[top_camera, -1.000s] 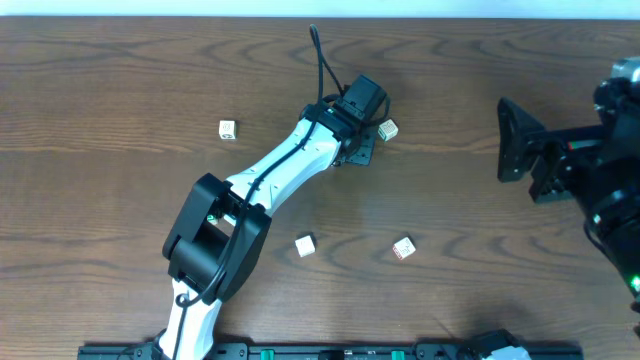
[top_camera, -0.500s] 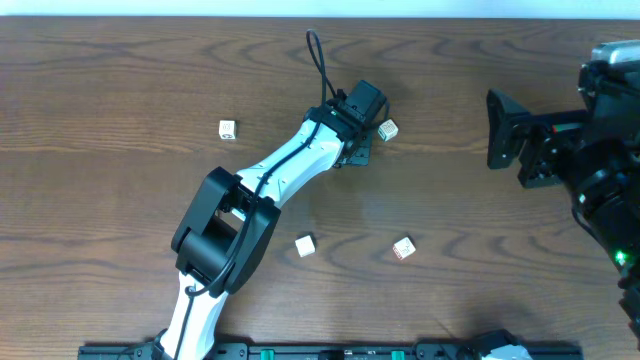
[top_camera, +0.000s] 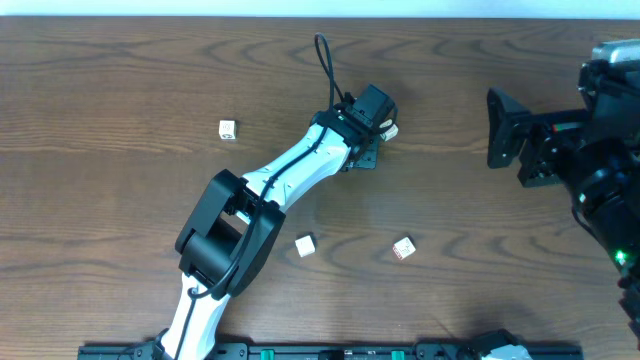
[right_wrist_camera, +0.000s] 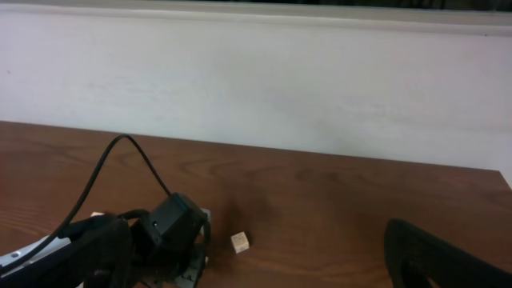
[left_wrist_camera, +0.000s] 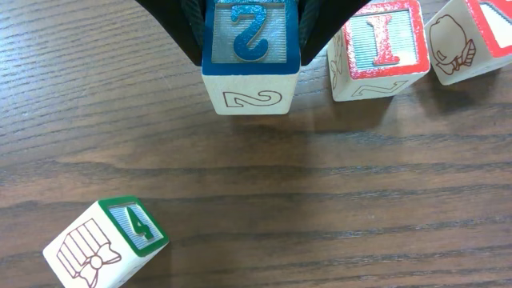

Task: Spell out Ai2
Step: 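Lift the '2' block and swing the left arm toward the 'A I' blocks, then lower the '2' block right of the 'I' block and release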

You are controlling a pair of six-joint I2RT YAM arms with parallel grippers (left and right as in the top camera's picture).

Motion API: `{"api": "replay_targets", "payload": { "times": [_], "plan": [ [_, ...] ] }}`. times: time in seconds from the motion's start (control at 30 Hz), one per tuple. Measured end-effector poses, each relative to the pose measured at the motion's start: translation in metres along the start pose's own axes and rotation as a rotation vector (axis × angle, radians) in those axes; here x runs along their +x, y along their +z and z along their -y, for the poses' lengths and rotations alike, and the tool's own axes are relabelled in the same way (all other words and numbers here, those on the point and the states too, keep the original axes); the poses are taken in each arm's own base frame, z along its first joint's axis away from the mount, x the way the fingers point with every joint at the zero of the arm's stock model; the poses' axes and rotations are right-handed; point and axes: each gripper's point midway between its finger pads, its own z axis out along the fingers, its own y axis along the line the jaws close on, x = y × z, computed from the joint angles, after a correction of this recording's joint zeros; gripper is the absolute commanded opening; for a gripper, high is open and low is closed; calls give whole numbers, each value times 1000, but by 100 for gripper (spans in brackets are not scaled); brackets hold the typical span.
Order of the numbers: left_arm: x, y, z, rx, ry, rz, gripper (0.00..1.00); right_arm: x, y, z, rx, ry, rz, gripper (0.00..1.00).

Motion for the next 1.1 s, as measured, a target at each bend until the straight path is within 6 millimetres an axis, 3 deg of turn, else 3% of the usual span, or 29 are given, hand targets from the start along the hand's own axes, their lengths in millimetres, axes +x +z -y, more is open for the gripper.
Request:
{"api": "replay_targets", "payload": {
  "times": [0.57,0.63,0.77,1.1],
  "plan": [
    [9,17,-4,-19,2,-34,6,0,0,0,0,0,0,99],
    [9,17,-4,-19,2,-33,21,0,0,0,0,0,1,99],
    [7,17,-3,-14,1,-25,31,0,0,0,0,0,0,99],
    [5,17,-2,-11,1,-19,38,0,0,0,0,0,0,99]
  ]
}}
